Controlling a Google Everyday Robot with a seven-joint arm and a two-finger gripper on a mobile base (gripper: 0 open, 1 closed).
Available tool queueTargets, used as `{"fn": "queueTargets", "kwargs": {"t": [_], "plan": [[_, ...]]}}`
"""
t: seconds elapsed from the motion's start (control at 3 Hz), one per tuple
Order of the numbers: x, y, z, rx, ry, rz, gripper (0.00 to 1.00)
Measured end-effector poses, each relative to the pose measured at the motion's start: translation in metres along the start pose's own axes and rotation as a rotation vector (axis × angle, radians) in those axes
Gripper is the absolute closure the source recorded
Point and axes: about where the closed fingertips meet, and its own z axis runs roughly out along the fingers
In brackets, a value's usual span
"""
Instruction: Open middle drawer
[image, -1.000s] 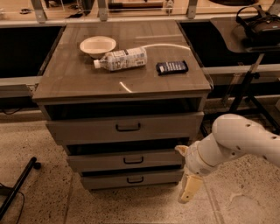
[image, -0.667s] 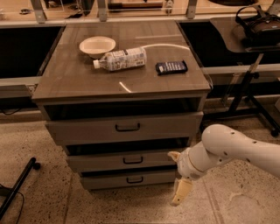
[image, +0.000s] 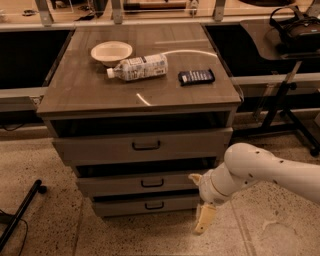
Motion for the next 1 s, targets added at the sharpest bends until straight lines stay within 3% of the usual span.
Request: {"fn": "queueTargets", "kwargs": {"t": [0.67,1.0], "plan": [[0.012,-0.049,0.059,0.011,0.043,-0.14,0.0],[0.012,-0.049,0.059,0.011,0.043,-0.14,0.0]]}}
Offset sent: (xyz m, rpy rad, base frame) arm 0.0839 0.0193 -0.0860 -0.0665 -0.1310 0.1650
